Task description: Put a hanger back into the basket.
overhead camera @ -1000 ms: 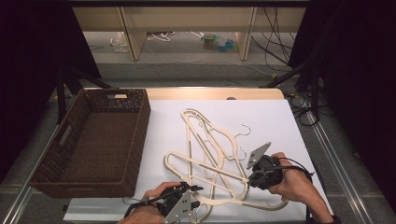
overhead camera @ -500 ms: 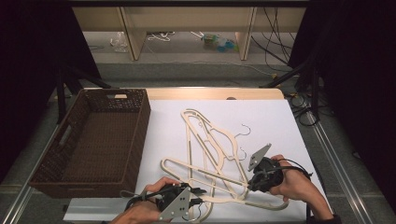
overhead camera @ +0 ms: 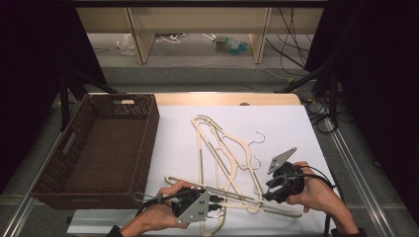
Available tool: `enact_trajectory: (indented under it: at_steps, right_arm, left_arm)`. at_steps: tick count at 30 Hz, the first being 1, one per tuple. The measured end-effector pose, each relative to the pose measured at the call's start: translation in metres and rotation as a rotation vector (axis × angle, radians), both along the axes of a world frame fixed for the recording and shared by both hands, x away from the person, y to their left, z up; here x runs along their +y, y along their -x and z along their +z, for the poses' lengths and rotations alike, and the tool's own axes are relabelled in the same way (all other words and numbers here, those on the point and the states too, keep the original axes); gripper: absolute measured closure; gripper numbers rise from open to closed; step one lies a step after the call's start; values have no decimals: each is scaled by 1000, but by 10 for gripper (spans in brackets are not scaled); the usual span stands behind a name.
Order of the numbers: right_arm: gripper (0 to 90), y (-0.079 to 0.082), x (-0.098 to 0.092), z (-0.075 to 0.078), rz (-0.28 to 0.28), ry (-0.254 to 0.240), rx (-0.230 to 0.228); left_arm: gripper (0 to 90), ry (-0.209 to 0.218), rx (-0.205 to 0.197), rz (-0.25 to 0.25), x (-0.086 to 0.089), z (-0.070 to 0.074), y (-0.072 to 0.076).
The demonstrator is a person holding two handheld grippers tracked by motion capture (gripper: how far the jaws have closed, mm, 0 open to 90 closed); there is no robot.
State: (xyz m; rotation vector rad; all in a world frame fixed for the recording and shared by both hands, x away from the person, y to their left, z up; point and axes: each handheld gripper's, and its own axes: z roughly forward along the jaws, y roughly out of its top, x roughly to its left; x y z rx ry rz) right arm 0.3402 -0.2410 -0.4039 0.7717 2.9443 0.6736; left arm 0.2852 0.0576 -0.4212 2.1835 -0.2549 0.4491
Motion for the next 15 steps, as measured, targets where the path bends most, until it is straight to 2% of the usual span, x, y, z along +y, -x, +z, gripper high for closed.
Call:
enact_trajectory:
  at_steps: [1,2,3,4,5,6,7,8,9,10,11,14,15]
  right_arm:
    - [473,2,-2,11,-52,-42,-50]
    - [473,2,-2,11,-52,-42,-50]
    - [434,5,-4,25,-87,-74,-98]
    - [434,5,-4,25,-87,-74,-98]
    - [386,8,-5,40,-139,-128,-171]
    - [386,8,-5,40,-139,-128,-171]
    - [377,9,-7,48,-144,-140,-179]
    - [367,11,-8,58,-158,-192,-230]
    - [348,18,-12,75,-190,-244,-292]
    - [348,18,-12,75,-190,-244,-292]
    - [339,22,-16,85,-196,-269,-312]
    - [317,24,-19,90,-204,-281,-319]
    - [308,23,-22,91,-232,-279,-324]
  left_arm:
    - [820,13,9,26,-2,6,-4]
    - [825,13,9,26,-2,6,-4]
    - [832,12,15,46,-3,14,-10]
    - [839,12,15,46,-3,14,-10]
    - [846,11,33,74,-4,20,-16]
    - [851,11,33,74,-4,20,-16]
    - [851,19,44,95,-5,24,-20]
    - [857,33,74,112,-5,27,-23]
    - [857,55,128,137,-5,29,-31]
    - [857,55,128,137,-5,29,-31]
    - [857,48,134,159,-5,30,-35]
    - [858,43,143,177,-4,32,-37]
    - [858,57,186,218,-1,37,-40]
